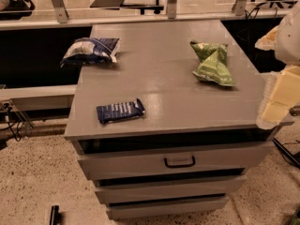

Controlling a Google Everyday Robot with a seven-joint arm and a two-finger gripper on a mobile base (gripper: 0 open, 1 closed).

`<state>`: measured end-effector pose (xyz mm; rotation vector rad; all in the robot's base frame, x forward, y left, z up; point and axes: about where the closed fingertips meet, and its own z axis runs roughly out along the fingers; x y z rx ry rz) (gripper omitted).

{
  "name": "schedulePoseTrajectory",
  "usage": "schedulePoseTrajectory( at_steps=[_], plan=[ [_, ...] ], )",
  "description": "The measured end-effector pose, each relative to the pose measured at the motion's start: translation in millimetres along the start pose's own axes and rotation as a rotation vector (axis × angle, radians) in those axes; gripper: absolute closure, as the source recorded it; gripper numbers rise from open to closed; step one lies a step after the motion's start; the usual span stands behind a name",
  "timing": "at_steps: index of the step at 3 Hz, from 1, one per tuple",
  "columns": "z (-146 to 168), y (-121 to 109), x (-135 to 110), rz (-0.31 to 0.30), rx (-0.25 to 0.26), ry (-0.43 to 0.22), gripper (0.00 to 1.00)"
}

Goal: Pick rxbar blueberry

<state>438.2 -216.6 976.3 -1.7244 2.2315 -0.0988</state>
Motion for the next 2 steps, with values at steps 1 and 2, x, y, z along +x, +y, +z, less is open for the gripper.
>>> schedulePoseTrajectory(
  at_steps=[1,2],
  plan=[
    [2,-2,-2,0.002,-0.001,-0.008,0.00],
    [15,-9,-26,-0.038,-0.018,-0.025,0.00]
  ],
)
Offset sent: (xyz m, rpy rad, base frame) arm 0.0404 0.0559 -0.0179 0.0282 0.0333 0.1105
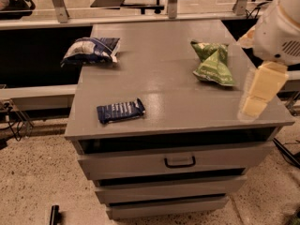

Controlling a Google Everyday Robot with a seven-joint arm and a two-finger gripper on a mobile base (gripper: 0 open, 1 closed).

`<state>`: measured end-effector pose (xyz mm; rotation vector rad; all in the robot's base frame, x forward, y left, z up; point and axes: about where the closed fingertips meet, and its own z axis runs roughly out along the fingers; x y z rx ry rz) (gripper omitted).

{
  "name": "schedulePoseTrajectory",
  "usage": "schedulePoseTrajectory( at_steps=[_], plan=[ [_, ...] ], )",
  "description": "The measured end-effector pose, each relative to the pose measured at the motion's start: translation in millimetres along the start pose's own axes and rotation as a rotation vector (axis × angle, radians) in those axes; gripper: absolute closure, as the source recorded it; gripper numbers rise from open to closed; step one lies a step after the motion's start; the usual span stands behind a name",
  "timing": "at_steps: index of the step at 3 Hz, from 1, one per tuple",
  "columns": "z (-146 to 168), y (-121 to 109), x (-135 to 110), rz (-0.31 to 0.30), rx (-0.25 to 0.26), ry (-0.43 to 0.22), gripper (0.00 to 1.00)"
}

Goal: Pick rxbar blueberry

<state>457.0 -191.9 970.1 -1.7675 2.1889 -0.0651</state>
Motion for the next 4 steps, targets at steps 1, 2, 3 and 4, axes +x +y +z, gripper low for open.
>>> schedulePoseTrajectory(
  at_steps=[1,2,3,4],
  plan=[
    [29,-13,-58,-0.101,-0.038,-0.044,0.00],
    [52,-21,-95,-0.165,-0.069,-0.074,0.00],
    [81,-25,-131,-0.230,-0.104,-0.089,0.00],
    [109,-20,-164,-0.295,-0.140,-0.091,0.00]
  ],
)
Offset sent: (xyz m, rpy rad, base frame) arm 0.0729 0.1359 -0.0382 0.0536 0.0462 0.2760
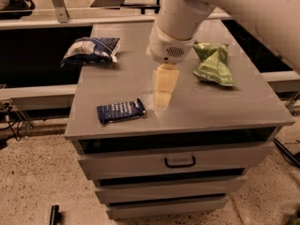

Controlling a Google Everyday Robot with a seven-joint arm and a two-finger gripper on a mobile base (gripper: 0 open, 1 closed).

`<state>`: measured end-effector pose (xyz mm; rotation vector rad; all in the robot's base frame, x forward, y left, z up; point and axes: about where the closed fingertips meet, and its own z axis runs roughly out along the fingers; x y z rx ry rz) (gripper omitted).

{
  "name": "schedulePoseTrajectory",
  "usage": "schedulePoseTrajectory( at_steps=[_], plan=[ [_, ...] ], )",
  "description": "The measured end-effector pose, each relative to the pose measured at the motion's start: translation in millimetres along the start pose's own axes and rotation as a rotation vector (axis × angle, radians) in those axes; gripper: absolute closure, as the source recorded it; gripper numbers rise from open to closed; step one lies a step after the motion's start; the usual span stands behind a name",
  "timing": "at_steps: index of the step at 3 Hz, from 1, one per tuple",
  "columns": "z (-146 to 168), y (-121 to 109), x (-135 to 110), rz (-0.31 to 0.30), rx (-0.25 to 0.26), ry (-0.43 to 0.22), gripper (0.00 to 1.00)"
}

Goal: Pick rxbar blueberry

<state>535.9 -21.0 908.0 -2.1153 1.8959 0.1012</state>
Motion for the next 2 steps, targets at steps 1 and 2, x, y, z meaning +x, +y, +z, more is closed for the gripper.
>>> schedulePoseTrajectory(
  at_steps=[1,2],
  plan=[
    [27,-4,-17,-0.033,-0.034,-0.001,0.00],
    [48,-3,-34,-0.066,-0.061,0.001,0.00]
  ],
)
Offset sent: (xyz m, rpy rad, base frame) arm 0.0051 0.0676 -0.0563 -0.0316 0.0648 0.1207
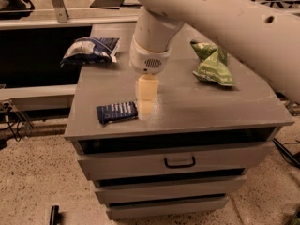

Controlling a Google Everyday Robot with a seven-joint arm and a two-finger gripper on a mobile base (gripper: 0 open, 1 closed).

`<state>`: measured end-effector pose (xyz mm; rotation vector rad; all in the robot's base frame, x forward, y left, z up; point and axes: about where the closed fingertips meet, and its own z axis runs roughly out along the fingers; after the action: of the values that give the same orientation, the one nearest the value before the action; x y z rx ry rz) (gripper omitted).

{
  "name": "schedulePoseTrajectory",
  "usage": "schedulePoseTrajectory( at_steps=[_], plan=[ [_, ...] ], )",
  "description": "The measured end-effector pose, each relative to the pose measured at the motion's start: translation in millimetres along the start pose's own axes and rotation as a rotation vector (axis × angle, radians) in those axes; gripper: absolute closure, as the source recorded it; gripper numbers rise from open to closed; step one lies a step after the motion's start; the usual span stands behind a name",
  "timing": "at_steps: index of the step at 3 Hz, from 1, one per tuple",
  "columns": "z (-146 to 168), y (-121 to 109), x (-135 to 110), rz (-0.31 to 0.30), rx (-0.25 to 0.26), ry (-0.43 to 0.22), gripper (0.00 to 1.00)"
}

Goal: Pick rxbar blueberry

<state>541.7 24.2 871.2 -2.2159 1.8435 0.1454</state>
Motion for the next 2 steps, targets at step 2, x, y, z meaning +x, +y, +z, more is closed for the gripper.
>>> schedulePoseTrajectory(
  at_steps=[2],
  plan=[
    [26.9,5.7,-19.3,-0.031,-0.044,-0.013,0.45]
  ],
)
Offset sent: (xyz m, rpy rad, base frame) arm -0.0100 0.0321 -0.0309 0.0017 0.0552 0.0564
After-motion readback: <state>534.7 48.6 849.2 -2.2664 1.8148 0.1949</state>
